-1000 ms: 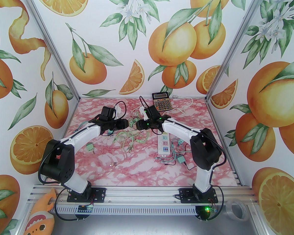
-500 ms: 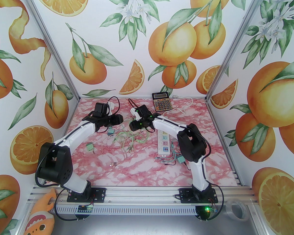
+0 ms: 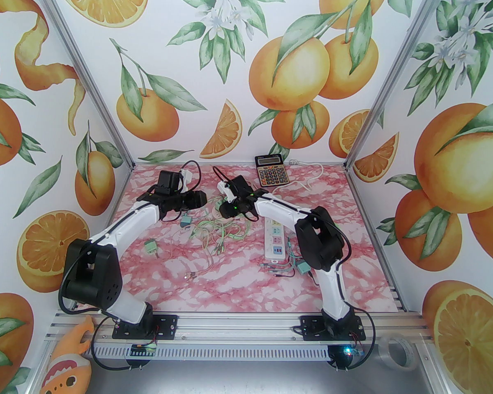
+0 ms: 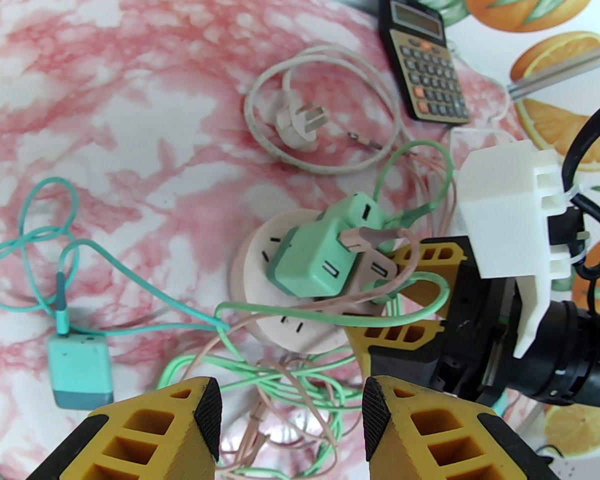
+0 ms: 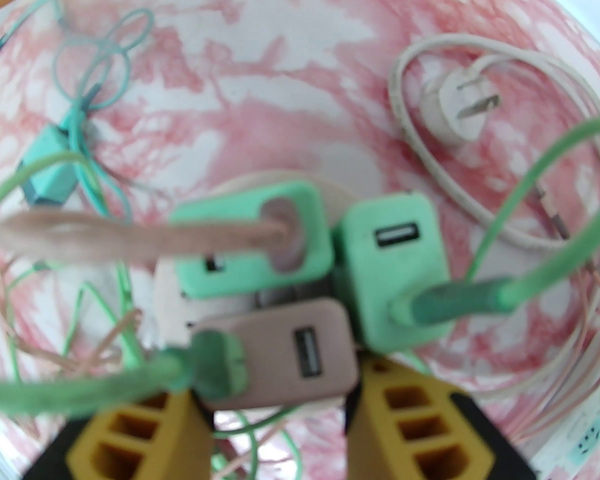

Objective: Pull the plug off the socket

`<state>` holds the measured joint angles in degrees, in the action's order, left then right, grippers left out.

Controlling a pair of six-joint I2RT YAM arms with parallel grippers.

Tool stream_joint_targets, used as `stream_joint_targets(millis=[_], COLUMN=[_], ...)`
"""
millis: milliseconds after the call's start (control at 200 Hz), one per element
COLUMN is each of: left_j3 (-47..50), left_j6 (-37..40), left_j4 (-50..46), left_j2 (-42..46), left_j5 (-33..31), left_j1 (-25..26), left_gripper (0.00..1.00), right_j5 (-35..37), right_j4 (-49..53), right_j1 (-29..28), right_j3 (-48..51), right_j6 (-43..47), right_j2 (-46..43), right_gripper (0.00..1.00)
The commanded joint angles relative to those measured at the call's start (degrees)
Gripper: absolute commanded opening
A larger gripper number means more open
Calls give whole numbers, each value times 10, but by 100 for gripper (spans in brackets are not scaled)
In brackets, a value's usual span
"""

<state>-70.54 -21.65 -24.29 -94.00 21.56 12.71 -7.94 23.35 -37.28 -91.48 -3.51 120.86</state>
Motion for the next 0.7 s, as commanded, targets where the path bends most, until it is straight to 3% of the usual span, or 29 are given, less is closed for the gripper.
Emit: stream_joint_targets(millis=[0,130,330,696], left_j3=[-67,-113,-140,-130], left_j6=[49,71,83,114], left_j4=[-15,-31,-27,-51], left_j2=[-67,-132,-191,-211], left_j5=[48,63,165,183], left_j1=[-9,-16,-14,6], left_gripper=[53,53,51,52], right_j5=[0,1,0,-5], right_j4=[6,0,1,2], right_j1=[5,5,5,5], right_j3=[43,55,54,45], right_j6=[4,1,-6,-5], right_j2=[-20,-28,-28,-25], right_gripper=[38,39,39,41])
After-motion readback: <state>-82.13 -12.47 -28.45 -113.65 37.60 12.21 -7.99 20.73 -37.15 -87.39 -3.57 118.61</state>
